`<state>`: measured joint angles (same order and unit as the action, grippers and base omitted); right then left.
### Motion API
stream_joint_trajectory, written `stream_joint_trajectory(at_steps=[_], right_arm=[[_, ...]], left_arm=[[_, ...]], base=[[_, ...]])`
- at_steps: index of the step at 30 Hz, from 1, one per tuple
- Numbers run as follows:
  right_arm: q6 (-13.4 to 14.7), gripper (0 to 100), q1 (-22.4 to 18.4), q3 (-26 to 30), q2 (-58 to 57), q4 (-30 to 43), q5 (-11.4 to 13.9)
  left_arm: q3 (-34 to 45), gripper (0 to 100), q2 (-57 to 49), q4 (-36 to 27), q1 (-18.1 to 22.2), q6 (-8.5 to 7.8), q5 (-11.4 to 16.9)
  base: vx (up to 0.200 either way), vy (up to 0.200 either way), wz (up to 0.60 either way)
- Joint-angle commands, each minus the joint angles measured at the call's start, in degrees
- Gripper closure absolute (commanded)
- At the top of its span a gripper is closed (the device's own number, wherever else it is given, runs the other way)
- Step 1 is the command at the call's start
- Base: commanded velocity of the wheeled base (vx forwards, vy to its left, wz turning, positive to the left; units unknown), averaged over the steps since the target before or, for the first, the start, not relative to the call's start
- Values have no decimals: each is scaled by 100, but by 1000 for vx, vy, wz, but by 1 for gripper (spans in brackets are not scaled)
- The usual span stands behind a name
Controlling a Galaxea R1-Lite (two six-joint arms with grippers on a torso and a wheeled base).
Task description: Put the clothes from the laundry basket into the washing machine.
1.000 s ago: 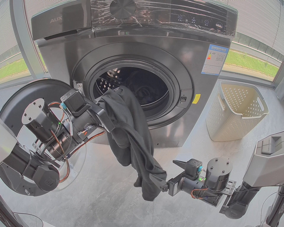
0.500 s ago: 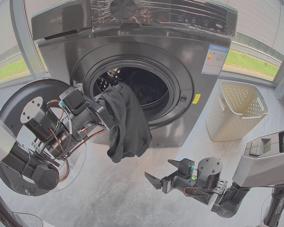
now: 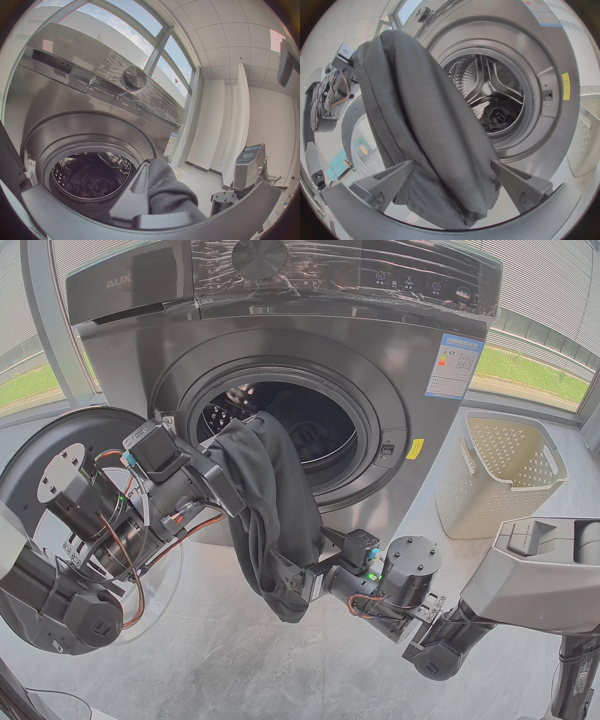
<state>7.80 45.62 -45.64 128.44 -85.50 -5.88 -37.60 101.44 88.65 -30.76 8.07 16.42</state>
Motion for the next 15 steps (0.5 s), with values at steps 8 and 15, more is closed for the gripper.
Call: stream_joint_trajectory(at_steps=[8,15], right_arm=[[-68,0,140,-692,427,25,-19],[-77,0,-44,-1131,691,25,-19]], left_arm=[[86,100,-89,12,-194,-7,-7],[156,100,-221,12,-326,10,19]], base=[[0,0,0],[0,0,0]])
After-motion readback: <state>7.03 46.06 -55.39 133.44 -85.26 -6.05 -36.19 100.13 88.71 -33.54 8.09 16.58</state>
